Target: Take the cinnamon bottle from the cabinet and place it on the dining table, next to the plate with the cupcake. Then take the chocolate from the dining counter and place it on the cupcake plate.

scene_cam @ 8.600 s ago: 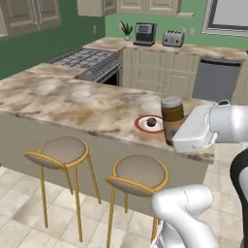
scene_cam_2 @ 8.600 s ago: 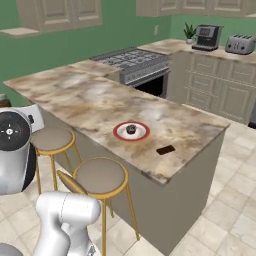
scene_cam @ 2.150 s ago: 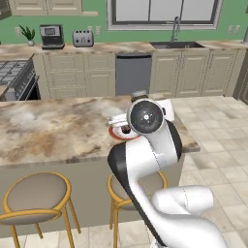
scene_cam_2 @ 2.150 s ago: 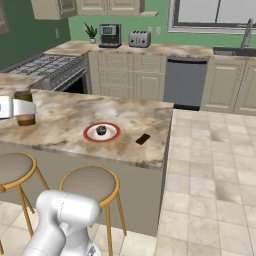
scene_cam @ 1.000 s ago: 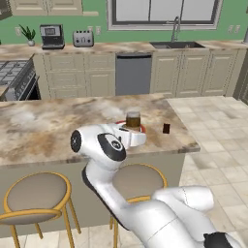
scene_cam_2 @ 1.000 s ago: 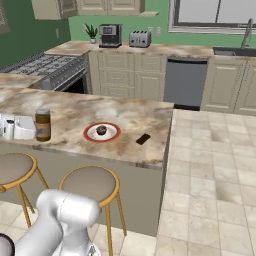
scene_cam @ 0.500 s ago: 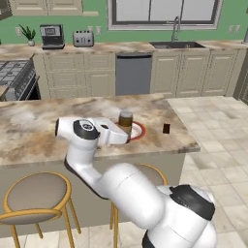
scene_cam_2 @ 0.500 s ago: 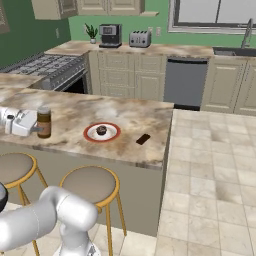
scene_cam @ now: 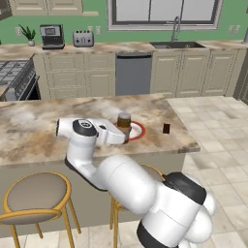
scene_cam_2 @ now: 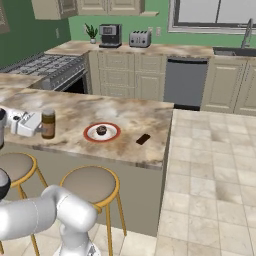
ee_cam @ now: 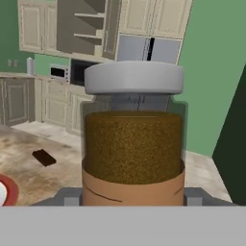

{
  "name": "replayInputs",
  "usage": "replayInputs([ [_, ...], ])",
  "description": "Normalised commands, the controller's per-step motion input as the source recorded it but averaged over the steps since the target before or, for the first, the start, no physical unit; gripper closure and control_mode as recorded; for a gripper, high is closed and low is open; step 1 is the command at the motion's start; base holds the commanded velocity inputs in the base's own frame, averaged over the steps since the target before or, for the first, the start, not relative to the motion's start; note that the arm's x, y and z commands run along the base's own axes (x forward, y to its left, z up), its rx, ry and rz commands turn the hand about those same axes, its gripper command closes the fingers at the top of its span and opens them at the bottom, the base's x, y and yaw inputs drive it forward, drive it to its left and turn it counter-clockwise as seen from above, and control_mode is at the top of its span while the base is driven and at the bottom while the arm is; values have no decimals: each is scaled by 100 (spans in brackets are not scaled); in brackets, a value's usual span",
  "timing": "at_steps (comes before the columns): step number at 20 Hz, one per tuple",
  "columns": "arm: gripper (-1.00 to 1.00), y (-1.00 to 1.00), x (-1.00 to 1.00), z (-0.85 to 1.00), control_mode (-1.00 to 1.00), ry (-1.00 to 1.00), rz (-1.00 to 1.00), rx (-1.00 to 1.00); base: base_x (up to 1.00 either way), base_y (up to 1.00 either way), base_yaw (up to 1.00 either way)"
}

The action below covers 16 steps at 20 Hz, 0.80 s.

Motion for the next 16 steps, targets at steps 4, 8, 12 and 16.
replayInputs([
  [4, 100, -21, 7, -24, -100, 0, 14, 0, 0, 0, 0],
  [8, 100, -23, 18, -21, -100, -2, 16, 0, 0, 0, 0],
  [12, 100, -8, 32, -25, -100, -1, 11, 0, 0, 0, 0],
  [16, 100, 2, 53, -25, -100, -5, 3, 0, 0, 0, 0],
])
